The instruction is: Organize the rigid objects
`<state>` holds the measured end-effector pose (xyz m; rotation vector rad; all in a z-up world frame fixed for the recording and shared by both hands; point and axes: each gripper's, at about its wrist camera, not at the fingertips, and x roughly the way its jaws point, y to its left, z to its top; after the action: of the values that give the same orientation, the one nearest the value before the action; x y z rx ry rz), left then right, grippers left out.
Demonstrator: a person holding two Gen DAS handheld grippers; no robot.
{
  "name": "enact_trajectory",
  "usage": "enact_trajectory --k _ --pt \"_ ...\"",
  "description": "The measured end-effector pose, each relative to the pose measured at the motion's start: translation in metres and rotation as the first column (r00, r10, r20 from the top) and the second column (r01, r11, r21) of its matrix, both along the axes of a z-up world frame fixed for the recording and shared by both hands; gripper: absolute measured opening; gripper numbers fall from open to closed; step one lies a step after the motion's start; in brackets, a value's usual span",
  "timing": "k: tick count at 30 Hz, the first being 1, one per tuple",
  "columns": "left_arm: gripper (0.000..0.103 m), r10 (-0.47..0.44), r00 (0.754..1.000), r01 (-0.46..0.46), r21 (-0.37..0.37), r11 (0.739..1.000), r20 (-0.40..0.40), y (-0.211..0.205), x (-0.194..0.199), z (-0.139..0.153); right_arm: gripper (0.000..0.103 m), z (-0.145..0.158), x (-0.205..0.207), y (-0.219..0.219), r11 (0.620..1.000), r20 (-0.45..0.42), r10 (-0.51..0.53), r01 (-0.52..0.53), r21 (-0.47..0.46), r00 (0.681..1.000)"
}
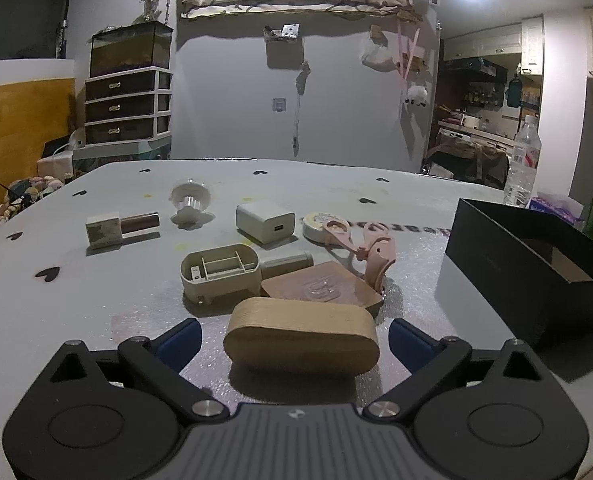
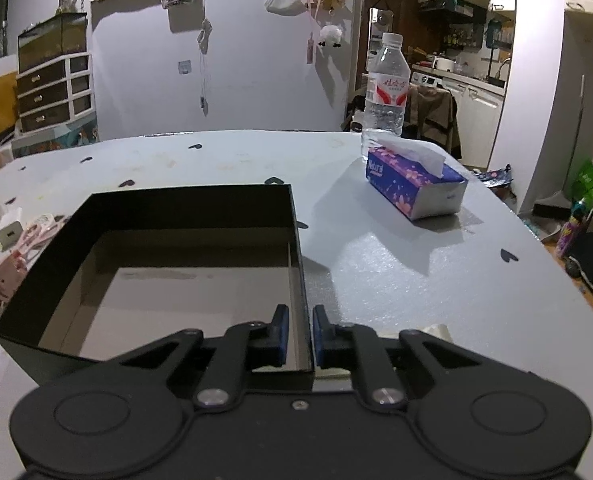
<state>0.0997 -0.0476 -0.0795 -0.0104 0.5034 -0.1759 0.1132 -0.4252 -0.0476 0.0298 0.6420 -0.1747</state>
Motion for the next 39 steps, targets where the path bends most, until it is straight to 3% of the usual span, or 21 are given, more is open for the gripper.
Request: enact_trajectory --k 16,23,31,39 --pt "0.089 -0.007 0.998 0.003 -0.053 0.999 -0.066 -0.001 0.018 -0.008 0.013 0.000 0.002 0.003 1.000 -0.009 -0.021 0.020 -0.016 1.000" --pt "0.088 -0.006 0.999 0.003 -0.080 0.997 -0.041 0.001 0.013 0.003 0.008 0.000 0.003 0.004 0.999 -0.015 -0.028 0.027 -0.026 1.000" --pt "0.088 -0.131 0.991 0.127 -0.140 0.982 -0.019 -0.031 0.036 0.045 0.006 0.001 0.002 0.003 1.000 -0.026 -0.011 0.011 -0.012 1.000" --pt "0.088 -0.321 0.946 0.306 -0.204 0.930 -0.044 -0.120 0.070 0.077 0.006 0.002 0.002 0.005 1.000 -0.030 -0.013 0.012 -0.023 0.999"
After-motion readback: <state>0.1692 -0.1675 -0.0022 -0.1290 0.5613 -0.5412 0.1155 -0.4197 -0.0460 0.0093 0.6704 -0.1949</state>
